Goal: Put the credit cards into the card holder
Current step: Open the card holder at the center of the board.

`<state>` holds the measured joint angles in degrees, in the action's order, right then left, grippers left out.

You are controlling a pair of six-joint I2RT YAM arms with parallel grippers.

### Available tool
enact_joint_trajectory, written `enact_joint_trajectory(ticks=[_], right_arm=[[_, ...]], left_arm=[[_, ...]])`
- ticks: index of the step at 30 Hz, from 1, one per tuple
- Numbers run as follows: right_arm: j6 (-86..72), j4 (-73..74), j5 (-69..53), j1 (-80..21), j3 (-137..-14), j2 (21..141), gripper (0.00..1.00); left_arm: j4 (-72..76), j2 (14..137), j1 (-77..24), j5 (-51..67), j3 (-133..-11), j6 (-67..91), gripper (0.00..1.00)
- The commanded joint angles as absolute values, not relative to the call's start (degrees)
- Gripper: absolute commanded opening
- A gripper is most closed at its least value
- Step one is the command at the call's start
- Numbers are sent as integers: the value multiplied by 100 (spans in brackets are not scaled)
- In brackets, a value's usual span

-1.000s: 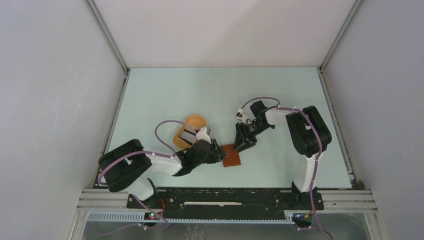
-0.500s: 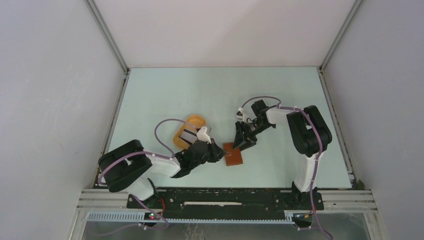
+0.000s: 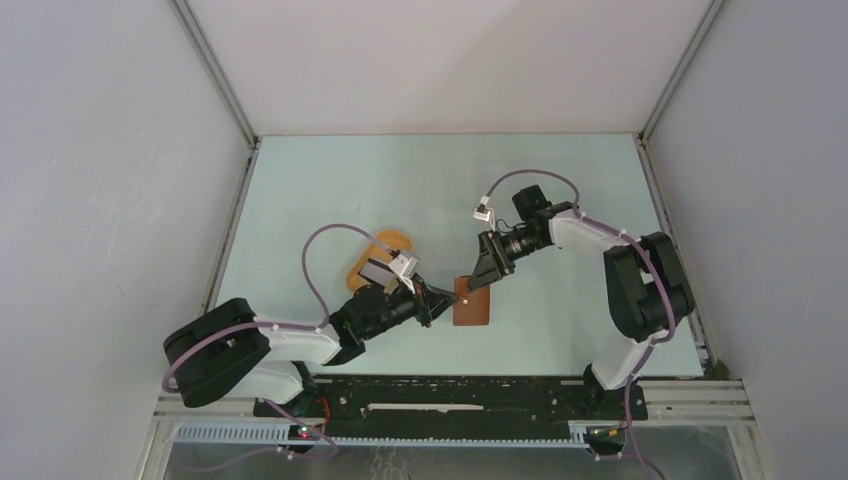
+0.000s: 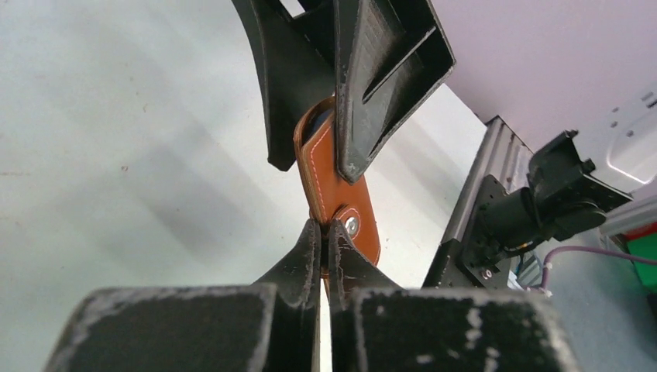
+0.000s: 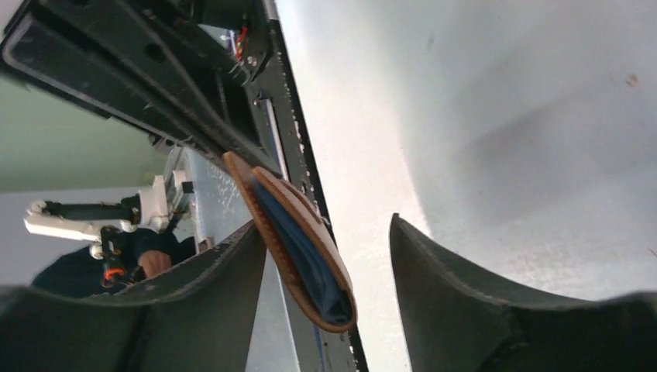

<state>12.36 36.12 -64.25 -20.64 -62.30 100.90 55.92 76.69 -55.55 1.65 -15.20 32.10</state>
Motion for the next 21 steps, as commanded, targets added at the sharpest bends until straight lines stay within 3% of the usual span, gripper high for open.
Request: enact_joint_trajectory(ticks=[1, 8, 12, 13, 17, 21], right_arm=[[1942, 3907, -6855, -2205, -6369, 9560, 63], [2190, 4021, -6732, -2481, -6379, 9251, 40], [2196, 4080, -6730, -2619, -6425, 9092, 6], [2133, 4045, -6683, -2627, -6425, 9017, 0], [1611, 3647, -6102, -2612, -6330, 8606, 0], [823, 3083, -5190, -2598, -6106, 8316, 0]], left_arm=[[6056, 7291, -5319, 871, -1311, 2745, 0], [5915, 6860, -5138, 1038, -1222, 2762, 0], [5794, 6644, -5133, 902, -1202, 2875, 1], [5699, 6542, -5137, 725, -1175, 2970, 5], [4604, 5811, -5064, -60, -1110, 3452, 36], [3686, 4829, -5077, -441, -1044, 3893, 45]])
